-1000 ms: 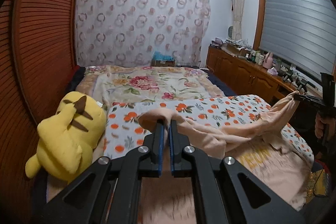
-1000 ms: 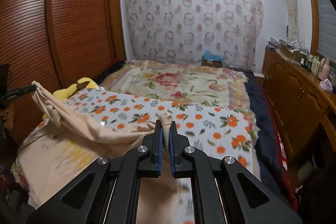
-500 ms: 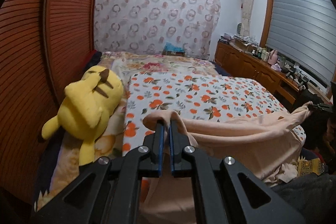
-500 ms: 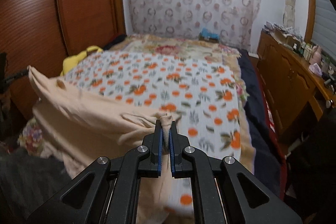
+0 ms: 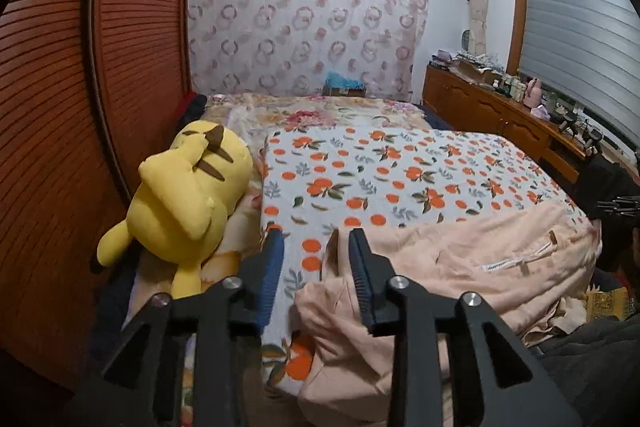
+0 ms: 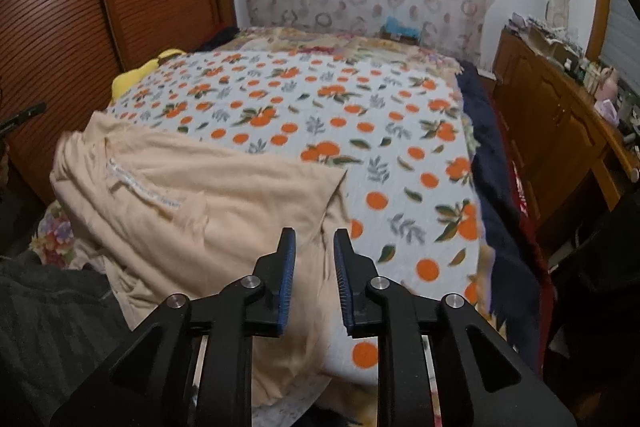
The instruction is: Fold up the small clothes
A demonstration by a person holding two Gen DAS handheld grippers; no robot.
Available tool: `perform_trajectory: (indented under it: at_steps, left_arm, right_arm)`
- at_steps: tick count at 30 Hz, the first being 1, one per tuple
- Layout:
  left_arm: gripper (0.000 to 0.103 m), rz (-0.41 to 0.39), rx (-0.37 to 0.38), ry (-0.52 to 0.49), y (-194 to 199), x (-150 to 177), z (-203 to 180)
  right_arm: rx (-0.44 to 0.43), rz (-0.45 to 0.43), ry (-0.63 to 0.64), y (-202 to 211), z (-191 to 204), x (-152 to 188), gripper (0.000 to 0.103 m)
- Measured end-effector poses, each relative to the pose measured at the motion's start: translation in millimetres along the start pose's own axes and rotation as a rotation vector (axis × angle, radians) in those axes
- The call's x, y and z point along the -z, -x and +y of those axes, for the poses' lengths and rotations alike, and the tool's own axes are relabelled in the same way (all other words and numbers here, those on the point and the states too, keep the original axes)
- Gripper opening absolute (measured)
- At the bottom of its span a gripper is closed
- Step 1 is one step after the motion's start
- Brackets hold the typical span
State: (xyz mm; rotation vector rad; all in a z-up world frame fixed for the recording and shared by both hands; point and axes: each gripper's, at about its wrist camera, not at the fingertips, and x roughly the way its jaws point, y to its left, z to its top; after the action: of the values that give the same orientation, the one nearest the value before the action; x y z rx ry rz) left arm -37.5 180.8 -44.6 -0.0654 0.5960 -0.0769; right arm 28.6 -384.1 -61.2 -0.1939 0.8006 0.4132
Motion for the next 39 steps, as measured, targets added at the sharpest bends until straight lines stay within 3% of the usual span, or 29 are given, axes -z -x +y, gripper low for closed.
perform_trajectory:
  at_steps: [4, 7, 15, 22, 36, 38, 39]
  left_arm:
    - [0.038, 0.028, 0.026, -0.023, -14.0, -10.8, -3.4]
    - [0.038, 0.084, 0.030, -0.037, -38.9, -12.4, -6.2]
    - [0.038, 0.218, 0.050, -0.043, -103.8, -11.5, -6.0]
    - [0.038, 0.310, 0.078, -0.019, -136.0, -0.9, -5.1]
    - [0.038, 0.343, 0.109, -0.031, -149.6, 9.5, -12.6]
    - [0.038, 0.342, 0.113, -0.043, -149.4, 10.4, -14.4]
    - [0.038, 0.341, 0.114, -0.048, -149.0, 10.8, -15.4]
  right_arm:
    - [0.026, -0.029, 0.020, -3.1, -3.5, -13.9, 0.044]
    - [0.007, -0.022, 0.023, -21.5, -5.1, -22.6, 0.048]
    - [-0.018, 0.077, -0.002, -92.1, -11.0, -30.8, 0.050]
    - [-0.039, 0.090, -0.061, -108.4, -23.4, -30.6, 0.056]
    - [-0.030, 0.105, -0.028, -115.3, -14.3, -30.3, 0.060]
    - [-0.027, 0.099, -0.017, -114.3, -12.5, -29.1, 0.057]
    - [-0.035, 0.097, -0.016, -113.9, -11.8, -28.7, 0.051]
